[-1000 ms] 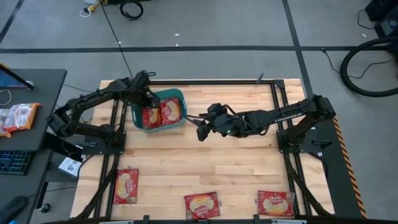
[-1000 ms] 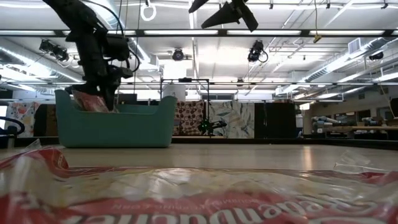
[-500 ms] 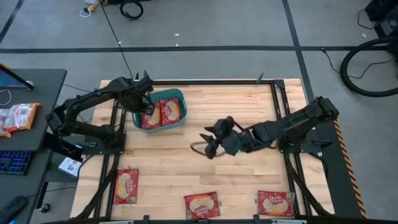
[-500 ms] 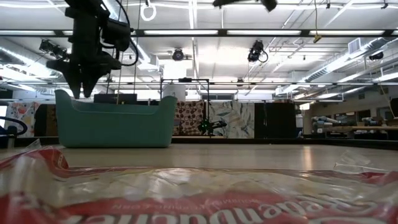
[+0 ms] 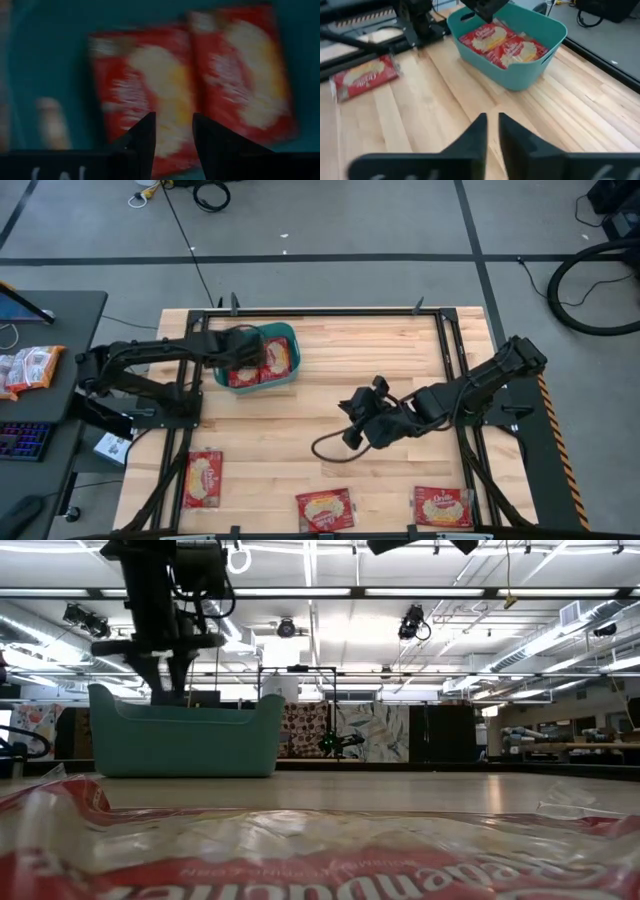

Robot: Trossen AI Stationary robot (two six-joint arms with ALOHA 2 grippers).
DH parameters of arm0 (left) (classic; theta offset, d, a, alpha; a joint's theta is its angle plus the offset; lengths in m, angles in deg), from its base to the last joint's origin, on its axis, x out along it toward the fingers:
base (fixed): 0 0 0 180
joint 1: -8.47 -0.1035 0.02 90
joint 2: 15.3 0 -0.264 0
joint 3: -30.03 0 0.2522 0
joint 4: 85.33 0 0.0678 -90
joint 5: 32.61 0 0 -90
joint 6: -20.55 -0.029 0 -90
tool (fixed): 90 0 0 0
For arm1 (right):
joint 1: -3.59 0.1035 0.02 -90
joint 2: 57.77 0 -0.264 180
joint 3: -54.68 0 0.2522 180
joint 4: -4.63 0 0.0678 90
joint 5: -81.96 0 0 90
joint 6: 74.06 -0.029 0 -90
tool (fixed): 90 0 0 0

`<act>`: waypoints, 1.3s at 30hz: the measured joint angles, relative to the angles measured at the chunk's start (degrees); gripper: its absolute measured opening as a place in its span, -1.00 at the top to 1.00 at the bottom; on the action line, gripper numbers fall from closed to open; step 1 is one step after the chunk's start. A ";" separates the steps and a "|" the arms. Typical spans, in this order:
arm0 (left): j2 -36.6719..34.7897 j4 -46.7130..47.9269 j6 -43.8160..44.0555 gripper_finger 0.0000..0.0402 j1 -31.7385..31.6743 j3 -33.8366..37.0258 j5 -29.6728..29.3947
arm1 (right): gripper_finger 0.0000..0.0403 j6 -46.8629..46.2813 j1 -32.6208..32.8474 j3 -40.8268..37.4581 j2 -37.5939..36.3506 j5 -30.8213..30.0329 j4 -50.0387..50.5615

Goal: Sort popcorn bags into baskets
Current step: Put the popcorn bag into the green bin

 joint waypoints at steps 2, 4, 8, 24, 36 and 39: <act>-0.02 -4.17 -1.97 0.34 3.53 0.10 1.97 | 0.93 0.44 0.92 0.00 0.00 -0.09 0.75; -0.02 -8.34 -4.73 0.34 8.47 0.10 5.69 | 0.96 0.81 1.76 0.00 0.00 -0.31 1.91; -0.02 -19.24 -6.30 0.34 21.81 0.10 13.40 | 0.85 0.13 3.39 0.00 0.00 -1.35 5.89; 9.83 -41.93 6.69 -0.21 55.38 0.56 1.48 | 0.77 -18.66 7.01 -8.46 -0.04 -2.85 3.91; 35.14 -67.00 -11.61 -0.05 57.30 -5.60 2.18 | 0.95 13.38 7.19 -17.71 3.74 37.90 -27.32; 40.24 -72.21 -15.33 -0.05 57.54 -9.23 2.47 | 0.96 20.03 7.10 -17.17 8.39 42.22 -29.73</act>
